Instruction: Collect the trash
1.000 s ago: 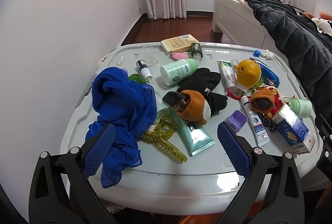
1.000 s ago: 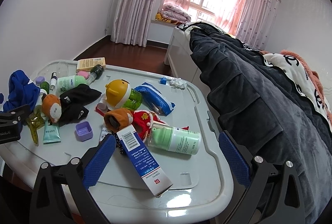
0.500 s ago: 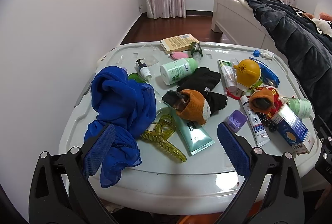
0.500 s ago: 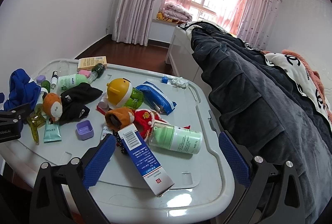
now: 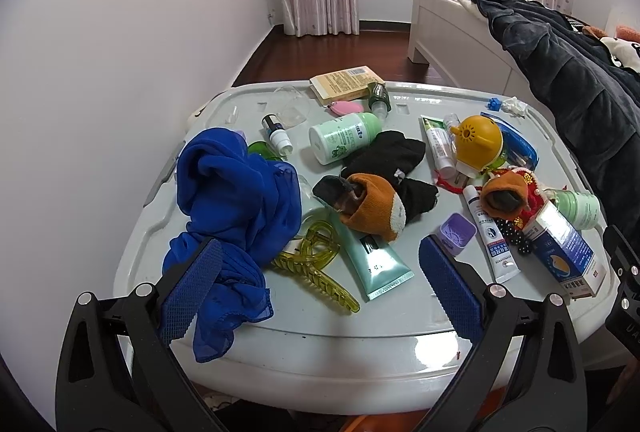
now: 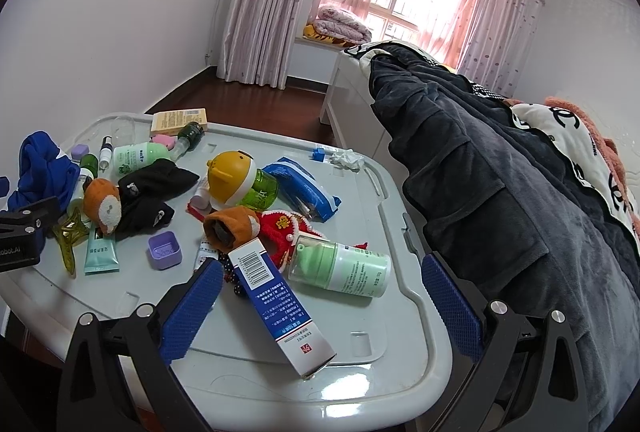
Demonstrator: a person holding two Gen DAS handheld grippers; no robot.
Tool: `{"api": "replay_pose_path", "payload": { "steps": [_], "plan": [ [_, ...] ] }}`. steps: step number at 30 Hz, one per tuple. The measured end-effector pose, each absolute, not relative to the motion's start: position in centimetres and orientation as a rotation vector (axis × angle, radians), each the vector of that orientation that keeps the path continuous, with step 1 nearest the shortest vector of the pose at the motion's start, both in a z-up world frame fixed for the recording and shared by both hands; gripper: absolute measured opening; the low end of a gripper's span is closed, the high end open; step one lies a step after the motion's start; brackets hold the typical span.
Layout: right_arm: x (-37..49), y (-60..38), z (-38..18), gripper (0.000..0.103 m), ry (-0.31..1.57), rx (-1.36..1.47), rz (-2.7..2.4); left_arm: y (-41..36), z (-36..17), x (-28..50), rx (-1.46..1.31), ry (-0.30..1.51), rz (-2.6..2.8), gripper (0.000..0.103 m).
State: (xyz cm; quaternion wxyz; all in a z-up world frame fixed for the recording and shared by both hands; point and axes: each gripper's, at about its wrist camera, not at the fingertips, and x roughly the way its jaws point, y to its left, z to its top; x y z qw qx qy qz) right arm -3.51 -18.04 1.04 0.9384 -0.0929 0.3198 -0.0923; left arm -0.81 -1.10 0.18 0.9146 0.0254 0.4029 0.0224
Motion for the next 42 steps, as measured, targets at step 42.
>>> {"api": "replay_pose_path", "payload": {
  "steps": [42],
  "plan": [
    [0.8, -18.8, -5.2, 0.098, 0.83, -0.222, -0.099, -1.0, 0.0, -0.9, 0.018, 0.846, -0.06, 0.096]
  ]
}}
